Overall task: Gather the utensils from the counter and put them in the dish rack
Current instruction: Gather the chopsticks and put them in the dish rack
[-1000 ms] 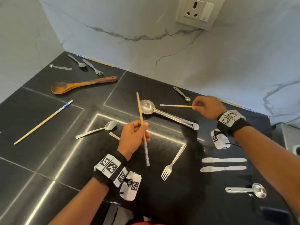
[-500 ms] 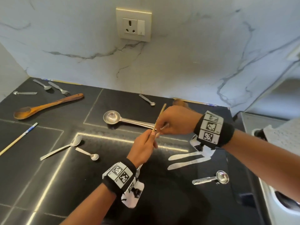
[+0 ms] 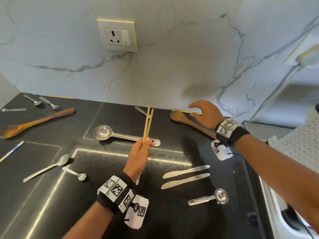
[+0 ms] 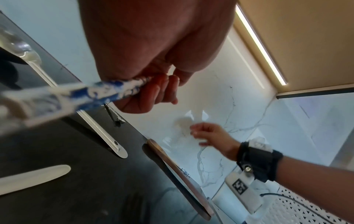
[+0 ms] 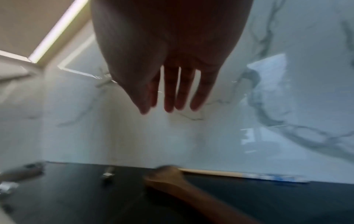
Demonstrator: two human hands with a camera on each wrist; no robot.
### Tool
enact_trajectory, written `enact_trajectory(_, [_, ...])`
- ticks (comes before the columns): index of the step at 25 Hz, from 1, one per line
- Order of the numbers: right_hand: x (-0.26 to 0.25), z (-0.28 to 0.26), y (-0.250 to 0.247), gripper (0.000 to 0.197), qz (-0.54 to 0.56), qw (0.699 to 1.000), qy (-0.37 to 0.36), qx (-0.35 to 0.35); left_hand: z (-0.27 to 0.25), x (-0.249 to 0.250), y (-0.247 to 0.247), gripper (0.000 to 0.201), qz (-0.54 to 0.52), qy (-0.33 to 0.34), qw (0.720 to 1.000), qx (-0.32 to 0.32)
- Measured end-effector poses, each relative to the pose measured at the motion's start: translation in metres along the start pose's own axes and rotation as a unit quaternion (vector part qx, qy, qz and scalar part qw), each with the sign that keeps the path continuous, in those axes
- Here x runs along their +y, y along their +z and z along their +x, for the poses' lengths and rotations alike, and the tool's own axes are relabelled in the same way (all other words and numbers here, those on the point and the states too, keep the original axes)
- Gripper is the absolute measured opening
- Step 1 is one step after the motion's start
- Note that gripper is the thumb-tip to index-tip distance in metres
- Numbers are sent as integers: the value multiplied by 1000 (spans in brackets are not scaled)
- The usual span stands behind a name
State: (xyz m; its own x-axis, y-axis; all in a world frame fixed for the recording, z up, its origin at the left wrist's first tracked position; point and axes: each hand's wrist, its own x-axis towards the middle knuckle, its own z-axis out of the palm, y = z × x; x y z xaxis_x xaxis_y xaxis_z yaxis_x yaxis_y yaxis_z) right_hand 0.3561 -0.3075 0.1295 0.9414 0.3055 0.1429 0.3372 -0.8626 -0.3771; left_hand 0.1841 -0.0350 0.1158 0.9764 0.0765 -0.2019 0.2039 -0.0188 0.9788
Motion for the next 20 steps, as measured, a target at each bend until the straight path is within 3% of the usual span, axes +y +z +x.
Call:
enact_trajectory(3, [70, 24, 20, 46, -112, 980, 89, -142, 7, -1, 5, 34, -20, -11, 1000, 7])
enact_trajectory(5, [94, 32, 30, 52, -120, 972, 108, -171, 10, 1, 8, 32, -33, -16, 999, 10])
enact_trajectory(8, [105, 39, 41, 51, -128, 972, 94, -173, 12, 2, 9, 27, -45, -12, 999, 24])
enact_trajectory(11, [105, 44, 46, 36, -147, 973, 92, -149, 14, -2, 7, 24, -58, -22, 997, 53])
enact_trajectory(15, [111, 38, 44, 27, -187, 970, 115, -107, 12, -4, 5, 23, -68, -32, 995, 62])
enact_trajectory(20, [116, 22, 37, 13, -155, 968, 158, -114, 10, -6, 1, 18, -91, -38, 993, 61])
